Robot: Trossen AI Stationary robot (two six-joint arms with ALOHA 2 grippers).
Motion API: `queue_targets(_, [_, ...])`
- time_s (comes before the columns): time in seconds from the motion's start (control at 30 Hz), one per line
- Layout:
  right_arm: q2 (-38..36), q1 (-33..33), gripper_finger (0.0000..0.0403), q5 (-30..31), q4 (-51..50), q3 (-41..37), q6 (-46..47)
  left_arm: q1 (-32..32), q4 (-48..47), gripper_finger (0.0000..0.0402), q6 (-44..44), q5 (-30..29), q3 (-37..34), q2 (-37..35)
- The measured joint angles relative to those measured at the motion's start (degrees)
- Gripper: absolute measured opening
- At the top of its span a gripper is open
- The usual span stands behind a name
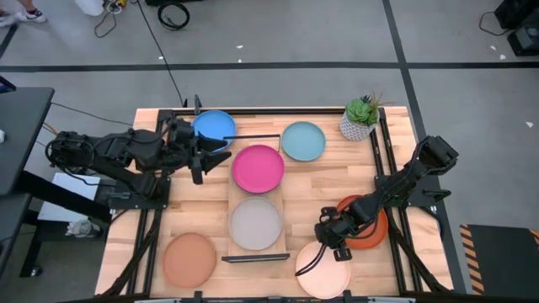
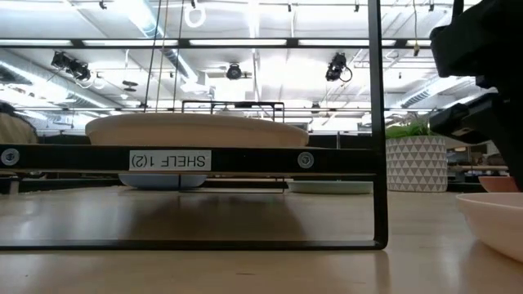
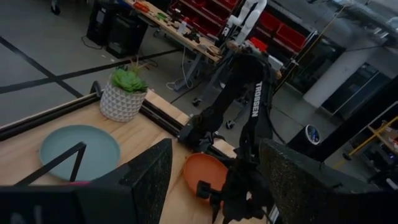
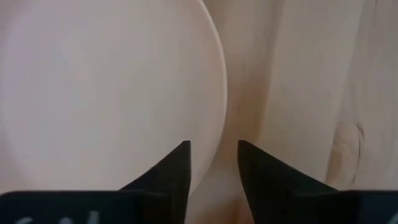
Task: Place and stack plates onto a shelf
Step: Stack the light orange plate on the gray plate on the shelf
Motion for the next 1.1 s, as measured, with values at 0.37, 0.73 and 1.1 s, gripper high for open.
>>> queue_targets(0.37, [2.84, -0.68, 0.0033, -2.38, 0.44, -0.02, 1.07, -0.01, -0.49, 0.0247, -0.02, 0.00, 0.00, 0.00])
queue_targets(0.73, [2.67, -1.68, 0.0015, -5.02, 0.00, 0.00, 4.42, 0.00, -0.42, 0.0247, -0.14, 0.00, 0.00, 0.00])
queue_targets(1.1, [-2.61, -7.35, 0.0015, -7.31, -9.97, 2.41, 4.16, -0.01, -0.42, 0.0247, -0.24, -0.02, 0.00, 0.00])
